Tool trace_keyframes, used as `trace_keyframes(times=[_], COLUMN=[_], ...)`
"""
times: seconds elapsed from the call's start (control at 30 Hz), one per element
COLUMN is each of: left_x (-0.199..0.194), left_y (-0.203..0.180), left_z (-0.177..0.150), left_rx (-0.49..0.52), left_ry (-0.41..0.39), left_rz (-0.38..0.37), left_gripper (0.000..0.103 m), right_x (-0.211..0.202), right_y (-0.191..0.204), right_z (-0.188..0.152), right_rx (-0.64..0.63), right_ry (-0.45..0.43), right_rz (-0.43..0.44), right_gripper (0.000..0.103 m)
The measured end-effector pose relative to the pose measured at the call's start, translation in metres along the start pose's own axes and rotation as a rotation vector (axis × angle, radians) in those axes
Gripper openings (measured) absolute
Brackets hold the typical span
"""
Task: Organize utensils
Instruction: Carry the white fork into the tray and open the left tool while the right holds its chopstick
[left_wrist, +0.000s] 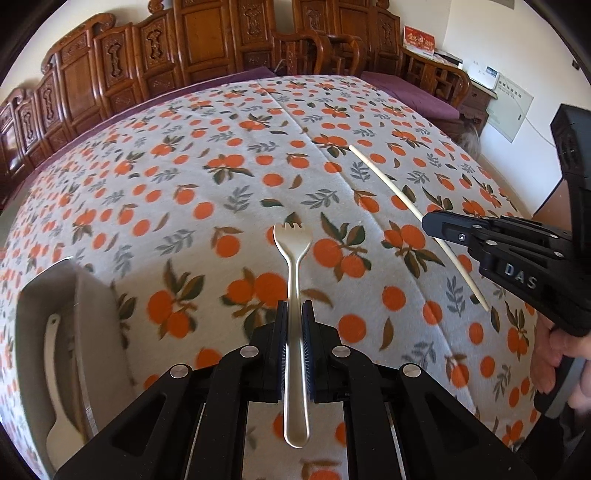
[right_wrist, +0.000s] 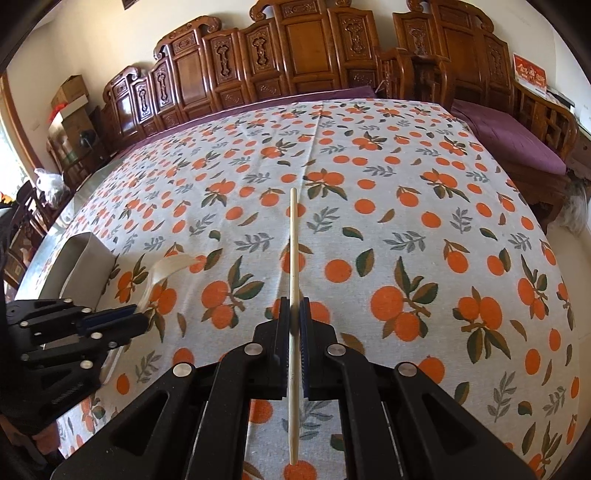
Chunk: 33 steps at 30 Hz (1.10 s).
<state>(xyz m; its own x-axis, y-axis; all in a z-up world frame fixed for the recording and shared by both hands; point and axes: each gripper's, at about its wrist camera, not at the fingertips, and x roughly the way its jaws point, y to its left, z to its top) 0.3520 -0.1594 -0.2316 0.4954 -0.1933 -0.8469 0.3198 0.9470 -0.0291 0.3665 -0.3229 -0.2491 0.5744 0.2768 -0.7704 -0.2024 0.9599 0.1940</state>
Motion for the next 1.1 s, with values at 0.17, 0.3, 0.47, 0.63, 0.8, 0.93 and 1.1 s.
trace_keyframes(times=[0.17, 0.3, 0.47, 0.63, 0.8, 0.93, 1.1], left_x=[-0.022, -0.04, -0.057, -0.071, -0.085, -0.096, -0.108], left_y=[0.013, 0.023, 0.036, 0.05, 0.062, 0.075, 0.093], left_z=[-0.009, -0.015, -0.022, -0.029, -0.036, -0.041, -0.046], left_rx=[-0.017, -0.031, -0.042, -0.059, -0.077, -0.095, -0.12], left_ry=[-0.021, -0.042, -0.062, -0.075, -0.089, -0.101, -0.115], left_rz=[0.008, 0.014, 0.033, 0.049, 0.063, 0.077, 0.097], left_gripper=[0.007, 0.007, 0.007, 0.007, 0.007, 0.007, 0.007], right_x=[-0.001, -0.002, -0.002, -0.002, 0.0, 0.001, 0.001], right_y=[0.011, 0.024, 0.043, 0.057, 0.068, 0.078, 0.09], right_z=[-0.001, -0.001, -0.004, -0.01, -0.016, -0.019, -0.021], right_rx=[-0.022, -0.048, -0.081, -0.104, -0.122, -0.141, -0.164], right_ry=[-0.002, -0.004, -0.004, 0.008, 0.021, 0.026, 0.027], right_rz=[0.009, 0.02, 0.036, 0.046, 0.054, 0.062, 0.079], right_gripper=[0.006, 0.006, 0.006, 0.006, 0.006, 0.006, 0.006])
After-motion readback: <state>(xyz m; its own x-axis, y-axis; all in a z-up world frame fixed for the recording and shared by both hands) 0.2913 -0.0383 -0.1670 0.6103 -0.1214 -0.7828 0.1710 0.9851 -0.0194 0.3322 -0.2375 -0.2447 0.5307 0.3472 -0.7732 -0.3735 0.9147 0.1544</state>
